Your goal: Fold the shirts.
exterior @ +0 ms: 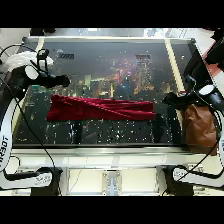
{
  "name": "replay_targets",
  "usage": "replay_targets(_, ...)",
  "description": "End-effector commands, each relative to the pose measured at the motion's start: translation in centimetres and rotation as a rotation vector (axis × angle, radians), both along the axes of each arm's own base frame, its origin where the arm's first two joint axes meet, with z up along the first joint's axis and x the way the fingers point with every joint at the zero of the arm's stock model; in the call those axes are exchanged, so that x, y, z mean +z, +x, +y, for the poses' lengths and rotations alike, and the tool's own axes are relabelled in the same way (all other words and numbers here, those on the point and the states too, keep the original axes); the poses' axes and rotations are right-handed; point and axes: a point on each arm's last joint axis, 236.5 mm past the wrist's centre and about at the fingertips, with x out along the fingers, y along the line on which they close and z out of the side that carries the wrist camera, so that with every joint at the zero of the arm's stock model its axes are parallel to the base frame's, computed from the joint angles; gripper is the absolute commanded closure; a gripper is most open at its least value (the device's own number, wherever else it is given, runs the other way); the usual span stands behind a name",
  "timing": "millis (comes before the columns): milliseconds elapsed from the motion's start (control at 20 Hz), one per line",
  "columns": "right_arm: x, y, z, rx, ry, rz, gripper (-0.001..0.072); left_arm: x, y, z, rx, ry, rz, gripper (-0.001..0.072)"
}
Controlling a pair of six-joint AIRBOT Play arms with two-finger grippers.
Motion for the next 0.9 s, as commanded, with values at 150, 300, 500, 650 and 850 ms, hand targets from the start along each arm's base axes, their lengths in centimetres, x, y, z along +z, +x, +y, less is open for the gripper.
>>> replay_targets(150, -5.4, -0.1, 4.3, 0.027, 0.278, 0.122, 0.0188, -0.2, -0.2, -6.2, -0.124, -0.001, -0.025, 0.0006)
replay_targets(300, -7.0, -0.5, 4.8, 0.041, 0.305, 0.157, 0.0188, -0.8, -0.3, -7.4, -0.125, -0.054, 0.000, 0.0006)
replay_targets(500, -7.5, -0.4, 6.6, 0.082, 0.334, 0.155, 0.0188, -0.9, -0.4, -7.7, -0.128, -0.060, 0.005, 0.0007)
replay_targets(650, -8.3, -0.9, 9.2, 0.135, 0.352, 0.182, 0.0192, -0.9, -0.5, -7.7, -0.130, -0.060, 0.007, 0.0007)
replay_targets(850, -6.4, 0.7, 11.8, 0.146, 0.412, 0.115, 0.0699, -1.4, -1.3, -7.7, -0.139, -0.057, 0.045, 0.0062)
